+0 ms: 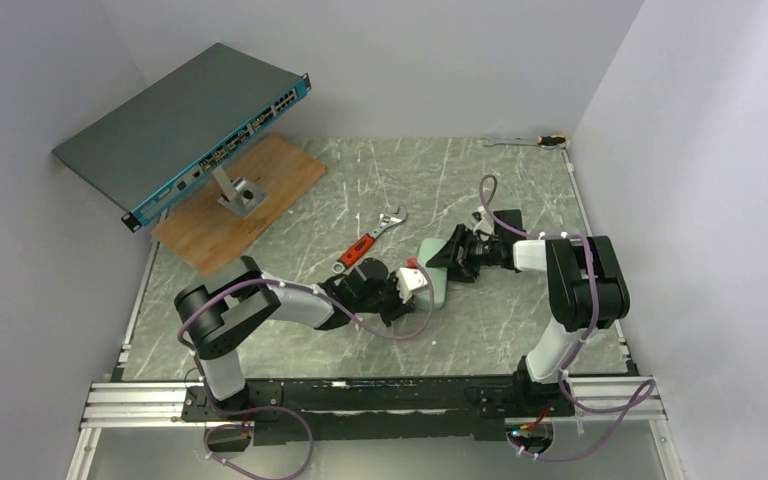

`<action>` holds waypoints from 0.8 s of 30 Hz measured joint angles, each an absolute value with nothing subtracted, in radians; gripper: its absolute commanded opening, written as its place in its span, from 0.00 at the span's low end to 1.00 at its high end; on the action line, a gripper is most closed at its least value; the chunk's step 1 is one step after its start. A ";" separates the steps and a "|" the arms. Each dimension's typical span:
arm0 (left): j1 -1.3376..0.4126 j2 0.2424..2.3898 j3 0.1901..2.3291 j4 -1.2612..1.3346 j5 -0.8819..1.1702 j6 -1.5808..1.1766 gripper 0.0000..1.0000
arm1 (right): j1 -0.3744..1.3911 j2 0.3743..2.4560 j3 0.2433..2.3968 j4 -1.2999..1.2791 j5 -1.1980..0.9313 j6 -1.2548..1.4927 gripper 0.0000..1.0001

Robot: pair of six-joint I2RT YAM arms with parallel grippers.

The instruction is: Open the umbrella

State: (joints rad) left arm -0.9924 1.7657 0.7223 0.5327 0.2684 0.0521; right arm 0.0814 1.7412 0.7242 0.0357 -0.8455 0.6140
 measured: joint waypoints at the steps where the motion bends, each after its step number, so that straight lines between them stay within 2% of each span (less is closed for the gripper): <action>1: -0.977 1.766 0.722 0.524 0.275 0.052 0.00 | 0.081 1.741 0.729 0.032 -0.837 0.614 0.77; 4: -0.894 1.767 0.730 0.463 0.328 0.080 0.00 | 0.039 1.727 0.772 -0.043 -0.821 0.519 0.81; 11: -0.754 1.804 0.806 0.369 0.433 0.226 0.00 | -0.123 1.722 0.984 -0.457 -0.738 -0.008 0.82; 19: -0.751 1.872 0.902 0.323 0.499 0.326 0.00 | -0.057 1.875 1.393 -0.828 -0.848 -0.503 0.83; 24: -0.751 1.897 0.937 0.314 0.509 0.356 0.00 | 0.018 1.979 1.491 -0.883 -0.854 -0.598 0.84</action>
